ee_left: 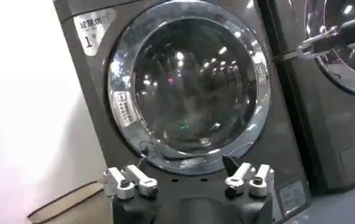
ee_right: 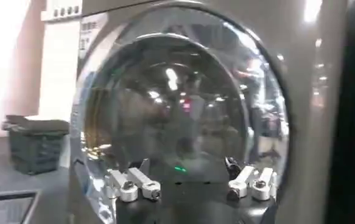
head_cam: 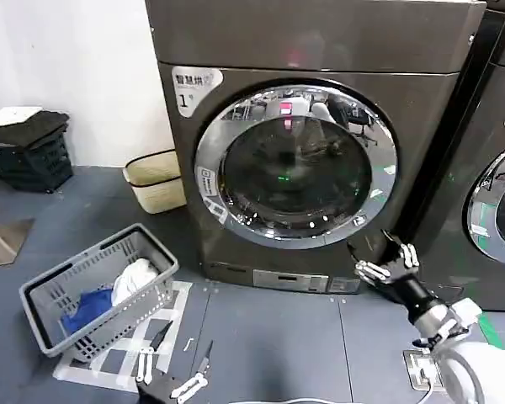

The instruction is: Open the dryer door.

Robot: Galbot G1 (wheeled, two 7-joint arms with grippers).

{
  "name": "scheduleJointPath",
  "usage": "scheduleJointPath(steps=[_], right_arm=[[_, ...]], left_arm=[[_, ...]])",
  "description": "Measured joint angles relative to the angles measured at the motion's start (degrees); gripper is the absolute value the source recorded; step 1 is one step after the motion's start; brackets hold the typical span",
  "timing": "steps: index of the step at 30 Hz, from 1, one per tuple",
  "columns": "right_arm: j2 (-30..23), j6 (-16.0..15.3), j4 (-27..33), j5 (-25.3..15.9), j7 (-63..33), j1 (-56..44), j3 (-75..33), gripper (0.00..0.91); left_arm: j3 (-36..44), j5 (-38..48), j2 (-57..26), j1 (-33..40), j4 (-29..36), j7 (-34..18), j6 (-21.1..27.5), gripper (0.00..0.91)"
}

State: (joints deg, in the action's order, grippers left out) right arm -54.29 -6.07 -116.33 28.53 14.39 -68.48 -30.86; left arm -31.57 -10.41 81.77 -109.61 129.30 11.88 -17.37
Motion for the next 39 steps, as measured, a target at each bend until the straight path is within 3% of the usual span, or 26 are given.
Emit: scheduleJointPath(steps=[19, 39], right_arm=[[2.4, 0.2, 9.0, 2.6, 0.2, 18.4, 16.0, 0.907], [-0.5, -0.2, 16.9, 3.9, 0.1, 32.8, 27.8, 0.907]], left_arm=[[-0.3, -0.5, 1.2, -0.4, 0.7, 0.2, -0.1, 0.907], [-0.4, -0.8, 2.3, -0.7, 1.0, 0.5, -0.1, 0.907]])
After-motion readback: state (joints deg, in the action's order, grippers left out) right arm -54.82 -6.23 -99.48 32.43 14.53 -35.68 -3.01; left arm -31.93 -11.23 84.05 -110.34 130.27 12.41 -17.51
